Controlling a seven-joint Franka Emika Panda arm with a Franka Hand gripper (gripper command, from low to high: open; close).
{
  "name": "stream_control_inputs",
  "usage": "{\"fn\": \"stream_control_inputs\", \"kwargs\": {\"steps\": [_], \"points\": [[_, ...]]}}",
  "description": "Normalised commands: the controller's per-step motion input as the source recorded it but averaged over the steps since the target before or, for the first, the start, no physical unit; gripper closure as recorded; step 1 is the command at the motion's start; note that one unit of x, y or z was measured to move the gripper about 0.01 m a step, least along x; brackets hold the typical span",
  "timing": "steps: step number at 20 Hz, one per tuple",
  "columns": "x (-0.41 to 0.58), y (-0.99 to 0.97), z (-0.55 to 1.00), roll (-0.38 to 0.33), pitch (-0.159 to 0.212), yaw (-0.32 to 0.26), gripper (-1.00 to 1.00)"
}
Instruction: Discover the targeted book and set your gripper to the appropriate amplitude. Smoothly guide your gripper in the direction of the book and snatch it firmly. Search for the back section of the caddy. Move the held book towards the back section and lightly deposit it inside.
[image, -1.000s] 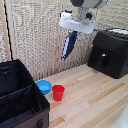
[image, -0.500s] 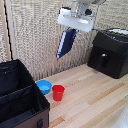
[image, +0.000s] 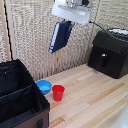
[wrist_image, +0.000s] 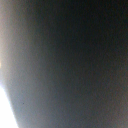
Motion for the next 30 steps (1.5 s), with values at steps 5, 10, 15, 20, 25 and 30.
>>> {"fn": "stream_control_inputs", "kwargs": {"steps": [5,10,15,20,25,30], "points": [[0.300,0.87,0.54,-0.002,0.000,-0.052,1.00],[0.310,0.87,0.52,0.000,0.000,-0.058,1.00],[0.209,0.84,0.44,0.000,0.000,-0.078,1.00],[0.131,0.81,0.37,0.000,0.000,-0.092,1.00],[0.133,0.81,0.36,0.000,0.002,-0.087,1.00],[0.132,0.82,0.30,0.000,0.020,-0.078,1.00]]}}
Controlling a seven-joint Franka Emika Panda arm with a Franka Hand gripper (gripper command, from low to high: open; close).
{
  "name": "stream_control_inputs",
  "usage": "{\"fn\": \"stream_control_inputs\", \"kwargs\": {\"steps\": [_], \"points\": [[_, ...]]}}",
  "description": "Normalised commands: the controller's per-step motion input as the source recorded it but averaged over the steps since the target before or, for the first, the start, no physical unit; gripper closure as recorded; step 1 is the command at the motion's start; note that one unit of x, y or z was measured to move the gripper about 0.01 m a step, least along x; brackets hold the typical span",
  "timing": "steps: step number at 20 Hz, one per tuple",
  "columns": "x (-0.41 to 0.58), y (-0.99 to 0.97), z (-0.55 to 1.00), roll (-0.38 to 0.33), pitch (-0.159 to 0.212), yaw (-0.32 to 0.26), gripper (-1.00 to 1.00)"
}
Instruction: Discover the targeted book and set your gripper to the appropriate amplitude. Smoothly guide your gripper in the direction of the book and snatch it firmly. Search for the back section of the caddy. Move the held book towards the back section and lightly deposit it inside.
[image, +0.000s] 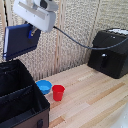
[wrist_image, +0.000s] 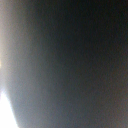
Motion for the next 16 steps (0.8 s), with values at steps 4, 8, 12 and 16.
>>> {"fn": "stream_control_inputs", "kwargs": {"steps": [4,8,12,16], "points": [[0.241,0.78,0.03,-0.023,0.072,-0.061,1.00],[0.320,0.71,-0.11,-0.046,0.081,-0.059,1.00],[0.279,0.70,-0.07,-0.021,0.039,-0.092,1.00],[0.232,0.69,0.00,-0.071,0.003,-0.103,1.00]]}}
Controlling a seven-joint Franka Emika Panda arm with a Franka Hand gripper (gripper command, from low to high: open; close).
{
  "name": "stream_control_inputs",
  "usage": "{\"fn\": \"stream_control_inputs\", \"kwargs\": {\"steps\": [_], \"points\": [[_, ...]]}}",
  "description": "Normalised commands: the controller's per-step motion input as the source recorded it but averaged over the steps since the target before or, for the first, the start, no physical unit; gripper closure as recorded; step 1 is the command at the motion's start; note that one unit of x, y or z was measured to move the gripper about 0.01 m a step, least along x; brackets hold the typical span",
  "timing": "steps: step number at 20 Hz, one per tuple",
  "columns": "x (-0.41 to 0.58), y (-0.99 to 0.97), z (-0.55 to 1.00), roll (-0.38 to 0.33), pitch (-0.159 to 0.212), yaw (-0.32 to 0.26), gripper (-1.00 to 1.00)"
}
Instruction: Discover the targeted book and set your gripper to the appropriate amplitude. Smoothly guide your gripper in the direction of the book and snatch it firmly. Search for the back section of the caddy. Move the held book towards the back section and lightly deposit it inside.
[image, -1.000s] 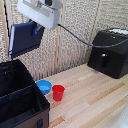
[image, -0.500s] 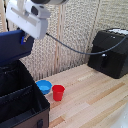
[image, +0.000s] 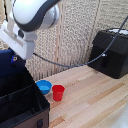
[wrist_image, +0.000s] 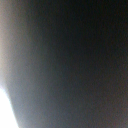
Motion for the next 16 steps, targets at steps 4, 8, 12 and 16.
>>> {"fn": "stream_control_inputs", "kwargs": {"steps": [4,8,12,16], "points": [[0.331,0.62,0.00,-0.127,0.000,-0.087,1.00],[0.426,0.30,0.01,-0.179,0.000,-0.032,-1.00],[0.251,-0.02,0.26,-0.110,0.014,0.042,-1.00],[0.041,-0.21,0.45,-0.003,0.068,0.011,-1.00]]}}
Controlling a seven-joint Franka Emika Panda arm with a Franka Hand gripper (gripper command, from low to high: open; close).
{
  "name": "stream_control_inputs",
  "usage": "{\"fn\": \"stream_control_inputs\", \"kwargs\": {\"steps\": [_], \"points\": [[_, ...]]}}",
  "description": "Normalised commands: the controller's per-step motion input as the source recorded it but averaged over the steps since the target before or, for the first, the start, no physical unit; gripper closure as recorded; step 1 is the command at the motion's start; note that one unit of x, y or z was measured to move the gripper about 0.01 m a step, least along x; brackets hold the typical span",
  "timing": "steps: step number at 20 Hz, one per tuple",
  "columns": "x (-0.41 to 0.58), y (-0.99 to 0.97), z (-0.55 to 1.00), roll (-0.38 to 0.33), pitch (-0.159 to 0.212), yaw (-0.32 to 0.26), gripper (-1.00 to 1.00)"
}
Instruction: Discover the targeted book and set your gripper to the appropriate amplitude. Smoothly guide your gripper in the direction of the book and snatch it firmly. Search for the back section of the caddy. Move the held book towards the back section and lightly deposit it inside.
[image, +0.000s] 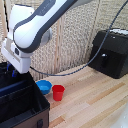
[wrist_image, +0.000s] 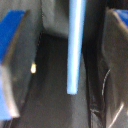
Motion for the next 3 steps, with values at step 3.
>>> {"fn": "stream_control_inputs", "kwargs": {"steps": [3], "points": [[0.162,-0.09,0.54,0.001,0.040,0.091,-1.00]]}}
